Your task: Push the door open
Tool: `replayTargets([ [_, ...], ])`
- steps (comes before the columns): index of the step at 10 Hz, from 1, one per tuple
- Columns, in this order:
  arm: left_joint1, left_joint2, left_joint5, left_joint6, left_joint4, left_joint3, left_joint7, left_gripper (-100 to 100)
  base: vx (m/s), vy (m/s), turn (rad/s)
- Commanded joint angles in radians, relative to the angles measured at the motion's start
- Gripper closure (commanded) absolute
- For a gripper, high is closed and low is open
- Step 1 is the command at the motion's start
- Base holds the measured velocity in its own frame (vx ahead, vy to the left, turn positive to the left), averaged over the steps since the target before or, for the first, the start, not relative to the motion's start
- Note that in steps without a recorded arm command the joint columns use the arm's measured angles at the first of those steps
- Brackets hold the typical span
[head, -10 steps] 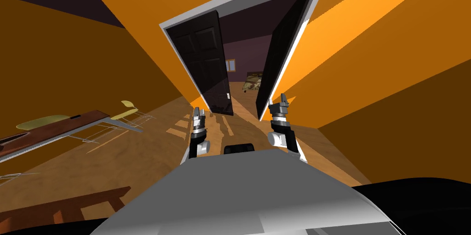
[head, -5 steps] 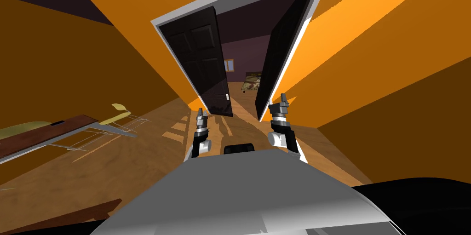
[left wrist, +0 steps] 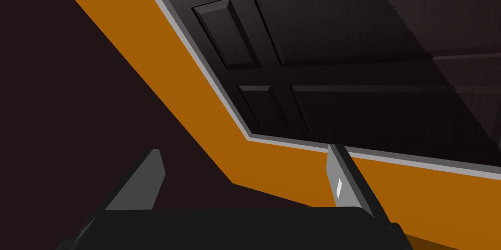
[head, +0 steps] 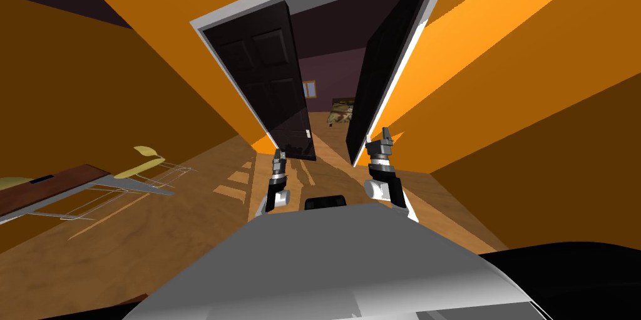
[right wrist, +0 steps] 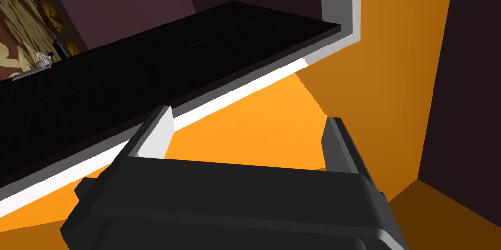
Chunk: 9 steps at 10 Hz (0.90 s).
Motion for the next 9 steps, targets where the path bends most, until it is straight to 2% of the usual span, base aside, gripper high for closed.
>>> replayTargets([
  [1, -0.019, 0.002, 0.007, -0.007, 0.048, -0.005, 0.002, -100, 0.086, 0.033, -0.067],
  [9, -0.112, 0.014, 0.046, -0.027, 0.270, -0.022, 0.017, -100, 0.095, 0.037, -0.065],
])
